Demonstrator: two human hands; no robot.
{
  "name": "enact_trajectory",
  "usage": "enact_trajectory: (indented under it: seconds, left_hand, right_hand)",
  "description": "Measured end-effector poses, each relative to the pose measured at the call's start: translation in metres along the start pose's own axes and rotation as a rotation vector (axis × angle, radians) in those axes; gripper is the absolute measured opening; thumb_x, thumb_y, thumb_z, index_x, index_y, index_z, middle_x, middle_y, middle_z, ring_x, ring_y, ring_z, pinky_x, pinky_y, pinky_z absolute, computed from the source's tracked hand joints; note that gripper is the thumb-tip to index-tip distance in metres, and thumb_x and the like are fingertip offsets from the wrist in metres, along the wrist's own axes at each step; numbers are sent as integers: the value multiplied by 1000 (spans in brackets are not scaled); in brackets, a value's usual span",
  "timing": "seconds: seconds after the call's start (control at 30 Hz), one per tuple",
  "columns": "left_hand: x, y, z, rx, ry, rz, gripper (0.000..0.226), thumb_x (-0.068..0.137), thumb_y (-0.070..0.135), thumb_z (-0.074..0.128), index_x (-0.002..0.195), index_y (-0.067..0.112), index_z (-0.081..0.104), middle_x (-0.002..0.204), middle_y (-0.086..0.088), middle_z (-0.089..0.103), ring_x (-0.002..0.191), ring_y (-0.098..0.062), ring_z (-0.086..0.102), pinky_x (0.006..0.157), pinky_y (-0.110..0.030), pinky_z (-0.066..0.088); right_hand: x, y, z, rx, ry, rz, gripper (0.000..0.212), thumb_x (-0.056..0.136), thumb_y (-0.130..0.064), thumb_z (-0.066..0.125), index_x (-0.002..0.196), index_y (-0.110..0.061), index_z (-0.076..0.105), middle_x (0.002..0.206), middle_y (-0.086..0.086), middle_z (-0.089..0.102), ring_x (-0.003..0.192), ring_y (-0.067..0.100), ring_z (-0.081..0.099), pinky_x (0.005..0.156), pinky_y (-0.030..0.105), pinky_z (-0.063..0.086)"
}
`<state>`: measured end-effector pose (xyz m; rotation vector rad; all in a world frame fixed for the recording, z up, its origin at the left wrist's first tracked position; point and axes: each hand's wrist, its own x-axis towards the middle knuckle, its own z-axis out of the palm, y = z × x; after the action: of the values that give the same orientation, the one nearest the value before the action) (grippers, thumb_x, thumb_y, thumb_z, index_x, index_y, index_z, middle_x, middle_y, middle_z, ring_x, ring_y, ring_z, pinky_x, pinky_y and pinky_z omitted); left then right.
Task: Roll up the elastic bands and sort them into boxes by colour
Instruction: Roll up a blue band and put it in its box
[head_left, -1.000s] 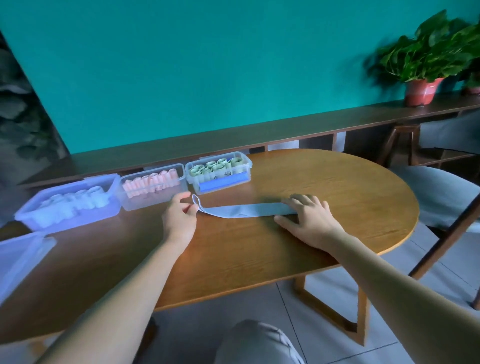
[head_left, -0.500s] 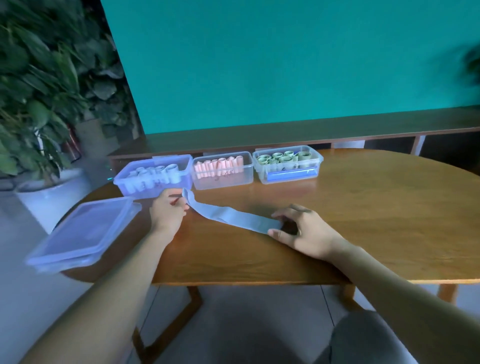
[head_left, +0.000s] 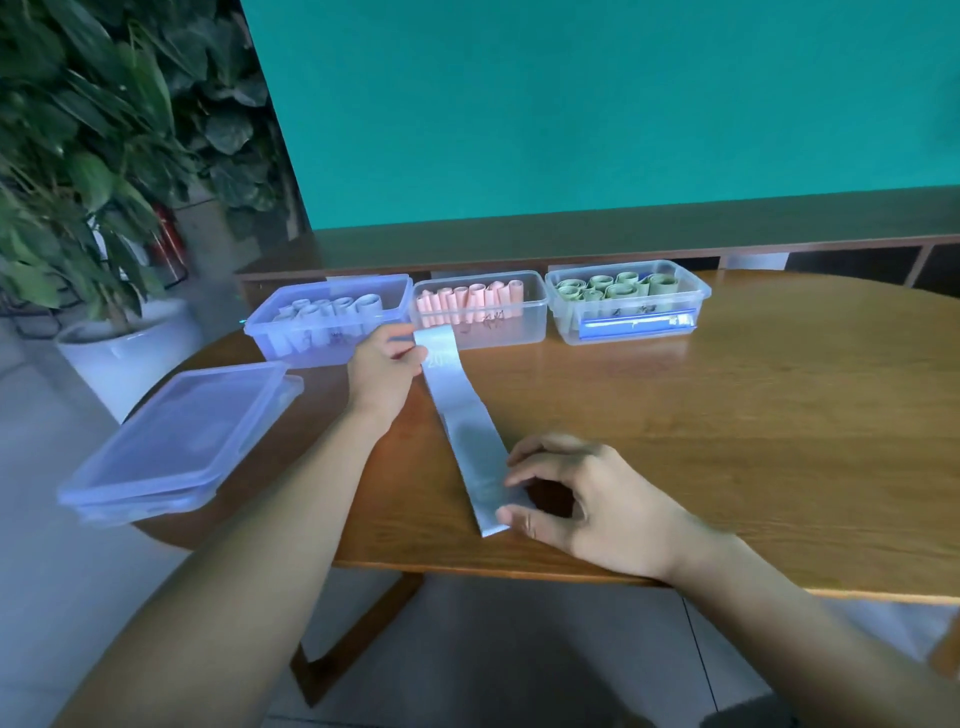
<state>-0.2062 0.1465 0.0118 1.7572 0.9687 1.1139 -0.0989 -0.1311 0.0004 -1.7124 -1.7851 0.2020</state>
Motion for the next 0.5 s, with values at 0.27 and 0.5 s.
enact_trajectory:
  seconds: [0.27,0.5]
  left_hand:
    - [14,-7,19,118,-32,3,41,83,22,76,122,27,63,102,11,73,98,-10,67,98,-33,52]
    - [-26,2,0,145,-55,-7,32,87,23,73,118,24,67,111,9,72,103,-8,66,92,-22,48]
  right_hand:
    - [7,-13,15,30,-26,-67,38,91,-55,66,113,-25,73,122,-16,59,109,0,60,93,17,48]
    - [9,-14,13,18,-16,-87,32,89,-51,71,106,-23,75,111,-14,65,108,1,60,97,24,49]
